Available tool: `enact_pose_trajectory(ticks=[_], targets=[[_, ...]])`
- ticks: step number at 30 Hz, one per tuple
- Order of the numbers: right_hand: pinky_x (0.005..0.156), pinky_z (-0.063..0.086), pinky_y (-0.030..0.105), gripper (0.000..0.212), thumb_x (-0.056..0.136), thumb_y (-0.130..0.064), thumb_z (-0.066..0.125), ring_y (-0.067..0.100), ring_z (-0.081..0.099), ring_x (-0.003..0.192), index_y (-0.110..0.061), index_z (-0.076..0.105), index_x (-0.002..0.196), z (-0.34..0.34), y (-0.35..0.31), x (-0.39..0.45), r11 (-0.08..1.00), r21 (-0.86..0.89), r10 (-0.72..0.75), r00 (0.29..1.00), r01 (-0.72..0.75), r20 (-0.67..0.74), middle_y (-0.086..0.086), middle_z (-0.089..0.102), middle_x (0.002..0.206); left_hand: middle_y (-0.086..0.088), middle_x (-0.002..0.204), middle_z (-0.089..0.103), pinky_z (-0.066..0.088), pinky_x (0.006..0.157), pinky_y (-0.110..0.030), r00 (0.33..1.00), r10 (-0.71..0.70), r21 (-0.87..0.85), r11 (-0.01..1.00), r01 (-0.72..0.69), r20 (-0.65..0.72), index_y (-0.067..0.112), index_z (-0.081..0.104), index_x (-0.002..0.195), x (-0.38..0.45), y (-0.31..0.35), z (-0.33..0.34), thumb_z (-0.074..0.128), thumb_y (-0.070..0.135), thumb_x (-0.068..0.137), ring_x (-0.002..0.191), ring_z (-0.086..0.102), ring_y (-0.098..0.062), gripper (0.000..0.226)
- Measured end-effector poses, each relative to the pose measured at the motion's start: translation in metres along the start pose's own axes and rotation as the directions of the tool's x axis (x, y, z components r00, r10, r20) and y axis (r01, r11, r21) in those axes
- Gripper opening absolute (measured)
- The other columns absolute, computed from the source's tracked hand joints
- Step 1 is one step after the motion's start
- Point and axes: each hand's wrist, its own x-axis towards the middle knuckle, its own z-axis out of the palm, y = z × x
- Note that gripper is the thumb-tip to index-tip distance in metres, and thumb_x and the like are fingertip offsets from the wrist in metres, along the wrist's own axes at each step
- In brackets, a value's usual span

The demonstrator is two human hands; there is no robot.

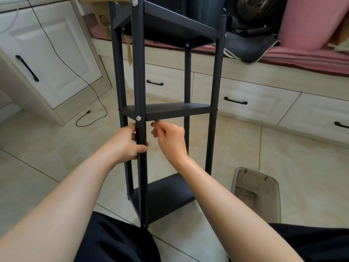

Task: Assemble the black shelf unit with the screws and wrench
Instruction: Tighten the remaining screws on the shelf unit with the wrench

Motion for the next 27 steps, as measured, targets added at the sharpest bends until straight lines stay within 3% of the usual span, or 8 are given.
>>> enact_pose_trajectory(ticks=[4, 12, 22, 27], targets=[[0.076, 0.047, 0.006, 0.017, 0.097, -0.007, 0.059, 0.011, 0.067, 0.077, -0.004, 0.075, 0.102, 0.014, 0.010, 0.000, 0.998, 0.004, -0.065, 0.990, 0.066, -0.128, 0.006, 0.074, 0.085, -0.006, 0.112, 0.070, 0.060, 0.088, -0.047, 1.000, 0.013, 0.007, 1.000, -0.013, 0.008, 0.018, 0.048, 0.139, 0.004, -0.003, -0.001, 0.072, 0.001, 0.088, 0.106, 0.067, -0.026, 0.059], [0.079, 0.047, 0.008, 0.017, 0.097, -0.006, 0.058, 0.000, 0.063, 0.081, -0.005, 0.074, 0.095, 0.041, 0.018, 0.006, 0.981, 0.193, 0.029, 0.983, 0.007, -0.182, 0.002, 0.075, 0.087, -0.002, 0.105, 0.071, 0.061, 0.085, -0.046, 0.999, 0.042, 0.018, 0.999, -0.042, -0.004, 0.026, 0.049, 0.133, 0.013, -0.009, -0.002, 0.072, 0.001, 0.088, 0.097, 0.070, -0.022, 0.056], [0.083, 0.048, 0.009, 0.018, 0.099, -0.011, 0.057, 0.002, 0.064, 0.086, -0.008, 0.074, 0.101, 0.042, 0.024, 0.007, 0.971, 0.238, 0.031, 0.991, 0.001, -0.132, -0.001, 0.074, 0.092, 0.001, 0.099, 0.073, 0.062, 0.080, -0.045, 0.998, 0.050, 0.049, 0.998, -0.048, -0.036, 0.028, 0.050, 0.119, 0.016, -0.012, -0.004, 0.071, -0.003, 0.086, 0.094, 0.070, -0.021, 0.050], [0.081, 0.044, 0.002, 0.022, 0.100, -0.011, 0.055, 0.001, 0.065, 0.083, -0.006, 0.072, 0.112, 0.011, 0.035, -0.008, 0.993, 0.100, 0.052, 0.998, -0.057, 0.045, 0.001, 0.074, 0.094, -0.001, 0.100, 0.072, 0.062, 0.080, -0.049, 0.998, 0.053, 0.063, 0.997, -0.050, -0.045, 0.024, 0.052, 0.117, 0.013, -0.008, -0.005, 0.073, -0.002, 0.085, 0.097, 0.069, -0.024, 0.045]])
